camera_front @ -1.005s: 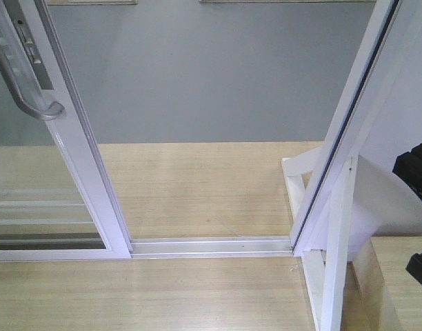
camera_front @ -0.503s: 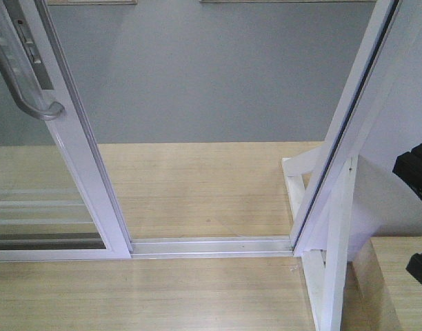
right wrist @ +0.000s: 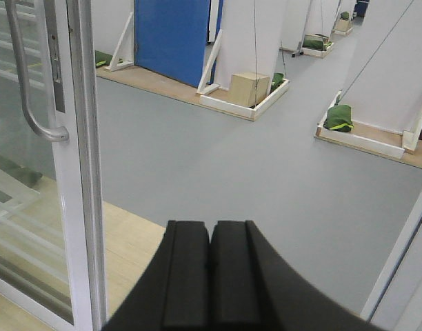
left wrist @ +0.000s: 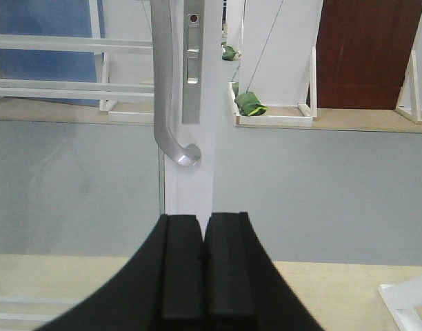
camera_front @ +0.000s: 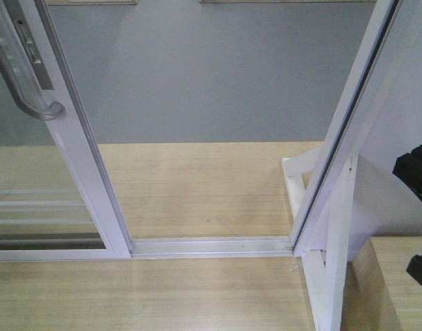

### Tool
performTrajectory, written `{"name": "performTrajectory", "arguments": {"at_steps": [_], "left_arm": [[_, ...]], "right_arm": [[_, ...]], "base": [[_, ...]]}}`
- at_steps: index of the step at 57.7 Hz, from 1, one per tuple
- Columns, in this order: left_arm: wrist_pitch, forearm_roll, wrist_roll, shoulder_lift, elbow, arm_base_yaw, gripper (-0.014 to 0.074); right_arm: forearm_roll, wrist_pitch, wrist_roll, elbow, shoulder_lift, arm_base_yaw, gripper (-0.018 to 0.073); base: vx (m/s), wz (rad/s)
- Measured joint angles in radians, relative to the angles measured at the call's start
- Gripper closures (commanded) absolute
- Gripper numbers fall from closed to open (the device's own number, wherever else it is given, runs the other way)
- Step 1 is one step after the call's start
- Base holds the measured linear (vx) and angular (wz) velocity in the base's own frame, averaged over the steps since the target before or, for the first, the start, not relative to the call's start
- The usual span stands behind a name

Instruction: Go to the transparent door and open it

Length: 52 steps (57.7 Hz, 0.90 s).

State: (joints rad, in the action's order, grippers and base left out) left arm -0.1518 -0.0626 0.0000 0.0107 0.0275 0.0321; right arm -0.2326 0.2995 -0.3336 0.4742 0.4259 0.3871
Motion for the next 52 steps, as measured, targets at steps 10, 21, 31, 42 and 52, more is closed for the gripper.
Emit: {"name": "performTrajectory", "arguments": {"at_steps": [10, 21, 31, 42, 52], "left_arm": [[0.0, -0.001, -0.005, 0.0, 0.0, 0.0, 0.0596], [0.0, -0.001, 0.0, 0.0, 0.0, 0.0, 0.0596], [0.0, -0.001, 0.0, 0.0, 0.0, 0.0, 0.0596], [0.0, -0.001, 0.0, 0.0, 0.0, 0.0, 0.0596], [0.0, -0.001, 0.0, 0.0, 0.0, 0.0, 0.0596]], "right_arm": [[0.0, 0.0, 0.0, 0.0, 0.0, 0.0, 0.0562], [0.0, 0.0, 0.0, 0.0, 0.0, 0.0, 0.0562], [0.045, 0.0, 0.004, 0.0, 0.0, 0.0, 0.0562], [0.238, -0.121, 0.248, -0.113, 0.0, 0.0, 0.0562], [0.314, -0.325, 0.383, -0.352, -0.001, 0.0, 0.0562]], "base": [[0.0, 0.0], [0.0, 0.0], [0.0, 0.0], [0.0, 0.0], [0.0, 0.0]]}}
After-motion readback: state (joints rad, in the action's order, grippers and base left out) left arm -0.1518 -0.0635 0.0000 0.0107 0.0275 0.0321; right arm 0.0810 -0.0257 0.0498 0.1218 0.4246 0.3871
